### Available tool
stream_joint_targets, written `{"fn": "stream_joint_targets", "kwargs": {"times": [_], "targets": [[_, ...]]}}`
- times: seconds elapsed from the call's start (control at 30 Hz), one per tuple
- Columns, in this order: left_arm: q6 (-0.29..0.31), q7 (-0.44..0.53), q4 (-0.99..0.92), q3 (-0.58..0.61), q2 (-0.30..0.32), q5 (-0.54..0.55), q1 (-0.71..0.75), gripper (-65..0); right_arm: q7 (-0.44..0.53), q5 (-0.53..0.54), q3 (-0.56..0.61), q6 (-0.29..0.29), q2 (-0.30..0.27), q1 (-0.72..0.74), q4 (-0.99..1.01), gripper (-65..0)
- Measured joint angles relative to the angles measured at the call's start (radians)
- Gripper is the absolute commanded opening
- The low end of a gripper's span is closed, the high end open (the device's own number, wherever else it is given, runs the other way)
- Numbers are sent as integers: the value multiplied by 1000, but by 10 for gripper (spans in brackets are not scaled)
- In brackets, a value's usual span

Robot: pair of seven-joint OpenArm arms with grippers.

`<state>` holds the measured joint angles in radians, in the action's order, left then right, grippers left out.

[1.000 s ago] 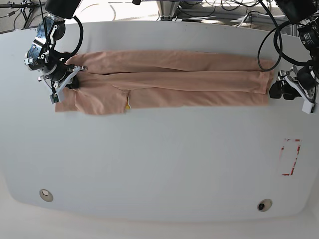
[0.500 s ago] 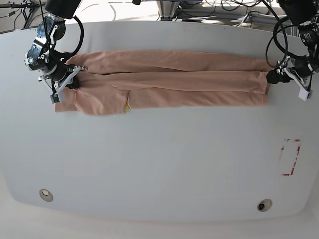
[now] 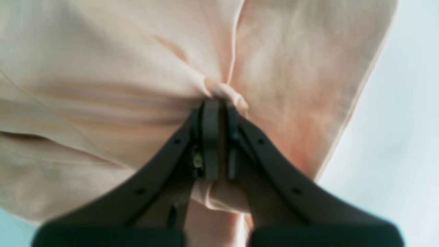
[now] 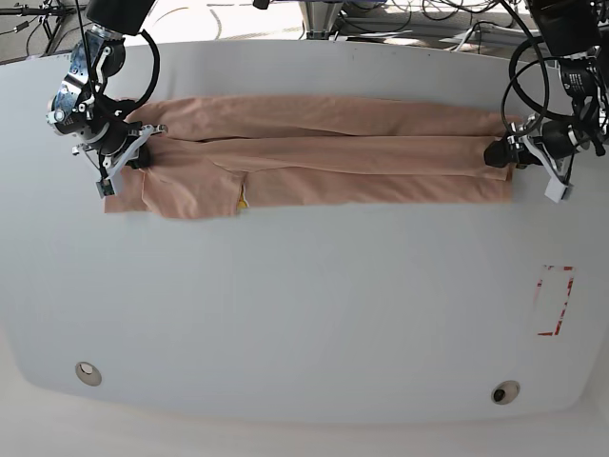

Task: Fold the T-shirt properly
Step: 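Grasp the folded strip end with the left gripper and lift it, then fold the held strip end with the left gripper toward the right gripper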

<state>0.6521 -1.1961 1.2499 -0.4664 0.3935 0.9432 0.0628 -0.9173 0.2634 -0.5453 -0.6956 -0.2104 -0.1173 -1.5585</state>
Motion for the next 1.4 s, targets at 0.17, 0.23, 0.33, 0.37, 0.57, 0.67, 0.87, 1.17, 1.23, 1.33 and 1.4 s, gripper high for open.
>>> {"fn": "stream_joint_targets", "kwargs": {"times": [0.17,0.23,0.33,0.37,0.57,0.67,0.87,1.17,1.23,1.33,1.4], "targets": [[0,9,5,27,-6,6,3,-460,-2,-2,0,0,1,0,-4,-623],[-1,8,5,39,-5,4,6,-572,-2,-6,-2,0,3,0,-4,-623],[-4,4,4,60,-5,-1,10,-650,-2,-6,-3,0,8,0,-4,-623],[-3,4,5,66,-5,-3,12,-646,-2,-5,-3,0,11,0,-4,-623],[-5,-29,118,67,-11,-116,17,-633,-2,-5,-3,0,11,0,-5,-623],[-11,-39,230,78,-14,-144,35,-633,-2,-4,-2,0,12,0,-5,-623],[-11,-37,481,142,-5,-147,68,-633,-1,-4,-2,0,13,0,-5,-623],[-103,-38,654,312,-51,-138,70,-633,-2,-5,-2,0,13,0,-5,-623],[-135,-38,656,332,-72,-139,69,-633,-1,-5,-2,0,13,0,-5,-623],[-146,-45,656,366,-110,-154,50,-633,-2,-5,-2,0,13,0,-5,-623],[-148,-44,656,397,-131,-158,36,-633,-2,-5,-1,0,13,0,-5,-623]]}}
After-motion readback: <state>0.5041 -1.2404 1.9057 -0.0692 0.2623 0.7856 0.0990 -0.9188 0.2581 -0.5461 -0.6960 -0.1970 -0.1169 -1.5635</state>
